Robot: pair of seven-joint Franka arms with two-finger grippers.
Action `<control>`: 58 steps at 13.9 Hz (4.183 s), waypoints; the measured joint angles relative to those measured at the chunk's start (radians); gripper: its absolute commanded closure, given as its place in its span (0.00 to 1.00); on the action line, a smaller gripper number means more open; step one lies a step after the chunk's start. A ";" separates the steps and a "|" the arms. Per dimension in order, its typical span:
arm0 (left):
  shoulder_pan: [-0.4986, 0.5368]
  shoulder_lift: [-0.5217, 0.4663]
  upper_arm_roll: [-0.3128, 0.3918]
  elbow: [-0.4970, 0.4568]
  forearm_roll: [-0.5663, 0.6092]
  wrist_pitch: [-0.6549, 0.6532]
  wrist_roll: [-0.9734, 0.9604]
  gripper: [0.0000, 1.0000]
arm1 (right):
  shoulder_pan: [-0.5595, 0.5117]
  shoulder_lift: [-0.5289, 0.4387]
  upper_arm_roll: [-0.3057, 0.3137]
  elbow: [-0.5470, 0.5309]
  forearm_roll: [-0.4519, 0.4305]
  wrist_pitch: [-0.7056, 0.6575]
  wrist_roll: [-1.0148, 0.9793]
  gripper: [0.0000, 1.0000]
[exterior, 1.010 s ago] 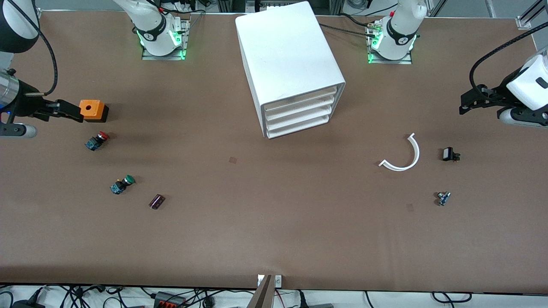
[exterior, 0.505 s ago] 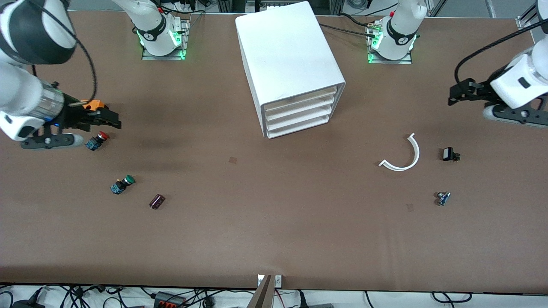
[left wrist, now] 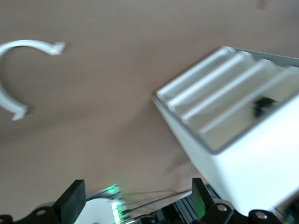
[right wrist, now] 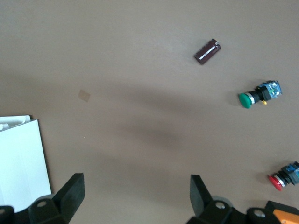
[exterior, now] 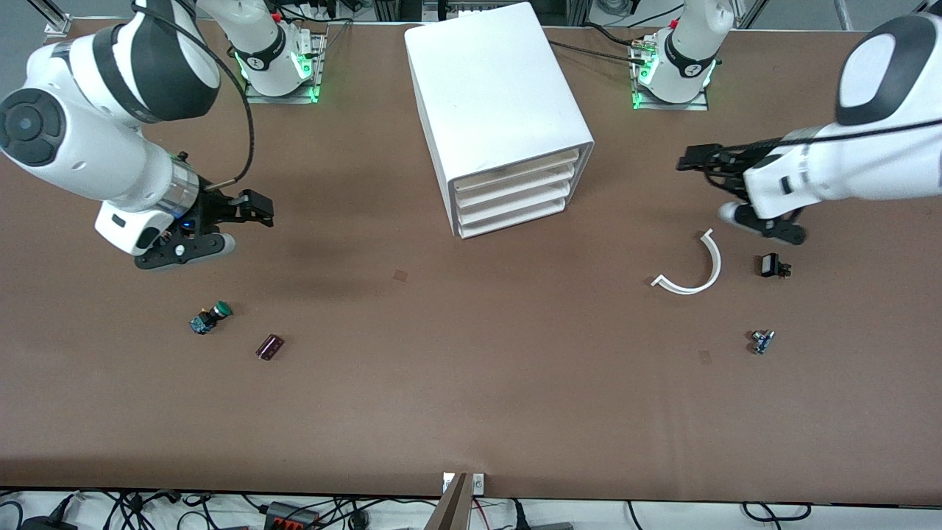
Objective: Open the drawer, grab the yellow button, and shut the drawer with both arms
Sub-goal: 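Reach the left gripper to the bottom drawer while the right gripper advances, then pull the bottom drawer of the white cabinet open with the left gripper, then reach the right gripper into the drawer while the left gripper withdraws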
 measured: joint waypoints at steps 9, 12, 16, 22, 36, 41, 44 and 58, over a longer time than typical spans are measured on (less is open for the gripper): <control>-0.046 0.291 -0.017 -0.011 -0.538 -0.002 0.403 0.06 | 0.113 0.092 0.001 0.090 0.001 0.008 0.000 0.00; -0.055 0.375 -0.031 -0.016 -0.639 -0.004 0.537 0.21 | 0.111 0.092 -0.006 0.094 0.001 0.008 0.000 0.00; -0.057 0.488 -0.057 -0.048 -0.755 -0.029 0.742 0.50 | 0.111 0.092 -0.008 0.094 0.001 0.008 0.000 0.00; -0.079 0.517 -0.068 -0.118 -0.766 -0.064 0.777 0.53 | 0.107 0.101 -0.013 0.107 0.001 0.009 -0.002 0.00; -0.061 0.508 -0.072 -0.130 -0.762 -0.064 0.767 0.98 | 0.112 0.174 -0.009 0.244 0.002 0.015 -0.002 0.00; -0.054 0.540 -0.038 -0.025 -0.743 -0.055 0.713 0.98 | 0.125 0.209 -0.008 0.275 0.036 0.081 -0.002 0.00; -0.031 0.590 -0.037 0.050 -0.743 -0.073 0.687 0.98 | 0.139 0.220 -0.007 0.277 0.061 0.120 -0.002 0.00; 0.034 0.650 -0.036 0.221 -0.747 -0.037 0.395 0.00 | 0.282 0.254 -0.003 0.308 0.065 0.217 0.105 0.00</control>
